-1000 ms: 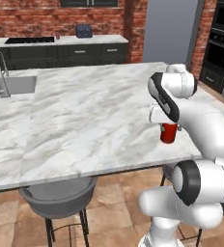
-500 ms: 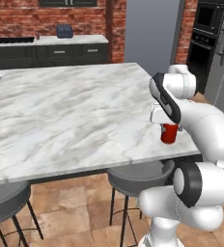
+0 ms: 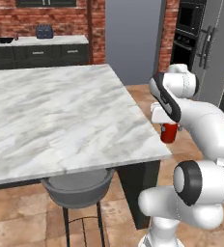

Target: Four empty soda cans are scattered around the kitchen. Gather all the cans and cluster them next to the stove for recycling.

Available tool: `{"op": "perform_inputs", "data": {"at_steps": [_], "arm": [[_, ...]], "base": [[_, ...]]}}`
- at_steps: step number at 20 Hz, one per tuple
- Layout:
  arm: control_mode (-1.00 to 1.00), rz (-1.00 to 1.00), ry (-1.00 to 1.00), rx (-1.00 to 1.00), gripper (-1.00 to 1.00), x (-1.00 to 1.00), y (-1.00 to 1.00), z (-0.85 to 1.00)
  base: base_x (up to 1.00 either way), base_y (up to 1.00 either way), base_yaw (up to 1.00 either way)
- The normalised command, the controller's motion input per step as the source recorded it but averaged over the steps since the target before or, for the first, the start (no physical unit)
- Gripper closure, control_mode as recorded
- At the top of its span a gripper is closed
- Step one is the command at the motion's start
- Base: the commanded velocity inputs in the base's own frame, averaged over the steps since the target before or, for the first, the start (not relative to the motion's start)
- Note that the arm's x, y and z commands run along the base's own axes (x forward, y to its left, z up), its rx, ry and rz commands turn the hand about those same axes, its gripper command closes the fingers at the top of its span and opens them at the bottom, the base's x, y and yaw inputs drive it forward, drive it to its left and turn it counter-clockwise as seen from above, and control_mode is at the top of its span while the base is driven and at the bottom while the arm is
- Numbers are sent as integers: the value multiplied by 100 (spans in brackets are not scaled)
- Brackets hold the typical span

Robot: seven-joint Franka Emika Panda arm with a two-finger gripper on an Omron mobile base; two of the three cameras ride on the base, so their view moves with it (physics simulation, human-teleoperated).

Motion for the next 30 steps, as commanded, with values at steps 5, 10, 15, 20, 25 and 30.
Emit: {"op": "perform_inputs", "data": {"at_steps": [5, 10, 15, 20, 25, 30], "arm": [[100, 0, 0, 0, 100, 0, 0, 0], [100, 0, 0, 0, 100, 0, 0, 0], [100, 0, 0, 0, 100, 0, 0, 0], [100, 0, 0, 0, 100, 0, 0, 0], [100, 0, 0, 0, 100, 0, 0, 0], [100, 0, 0, 0, 100, 0, 0, 0]], "base": [[6, -100, 0], [28, -100, 0], [64, -100, 0], [98, -90, 2], [100, -58, 6], [100, -44, 6]]}}
